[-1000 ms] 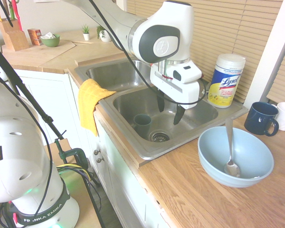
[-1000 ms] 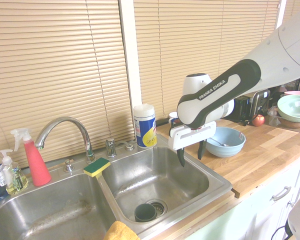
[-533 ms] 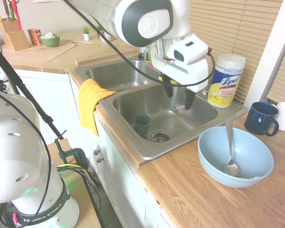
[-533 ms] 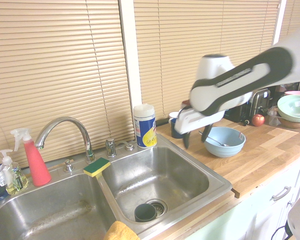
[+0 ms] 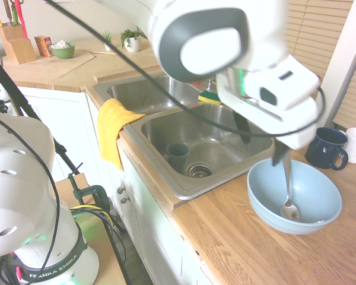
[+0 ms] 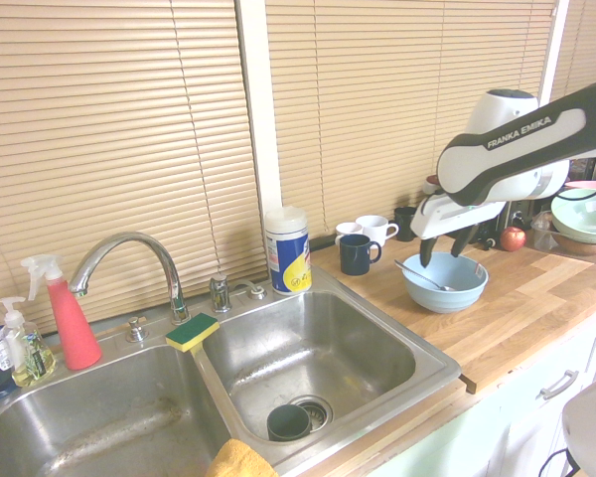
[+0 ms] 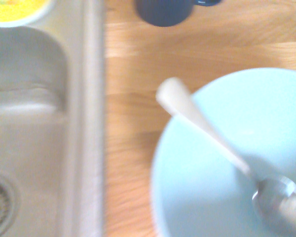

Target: Put the spoon into the sink

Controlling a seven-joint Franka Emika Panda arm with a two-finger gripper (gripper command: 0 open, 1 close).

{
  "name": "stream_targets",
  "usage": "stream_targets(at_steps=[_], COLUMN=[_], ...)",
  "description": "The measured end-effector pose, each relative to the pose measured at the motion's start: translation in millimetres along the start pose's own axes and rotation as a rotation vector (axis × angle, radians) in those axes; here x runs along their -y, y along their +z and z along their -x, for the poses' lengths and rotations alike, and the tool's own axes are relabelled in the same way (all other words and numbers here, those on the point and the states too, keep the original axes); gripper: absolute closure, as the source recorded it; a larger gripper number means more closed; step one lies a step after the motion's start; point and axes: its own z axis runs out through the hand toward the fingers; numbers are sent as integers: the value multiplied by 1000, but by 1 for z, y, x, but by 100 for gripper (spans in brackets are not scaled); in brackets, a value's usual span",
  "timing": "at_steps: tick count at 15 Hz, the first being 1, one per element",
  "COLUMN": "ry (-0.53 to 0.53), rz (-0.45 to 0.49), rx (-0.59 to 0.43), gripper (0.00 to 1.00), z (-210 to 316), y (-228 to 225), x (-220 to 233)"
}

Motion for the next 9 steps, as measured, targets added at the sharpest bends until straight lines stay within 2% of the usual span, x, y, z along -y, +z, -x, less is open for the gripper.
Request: stream_targets(at_steps=[4, 5, 9], ry=[-91, -102, -128], rz=[34, 40, 64], rx=[69, 72, 76], gripper=[0, 100, 100], z=[-35, -44, -67], y=[45, 51, 73], x=[17, 20, 26])
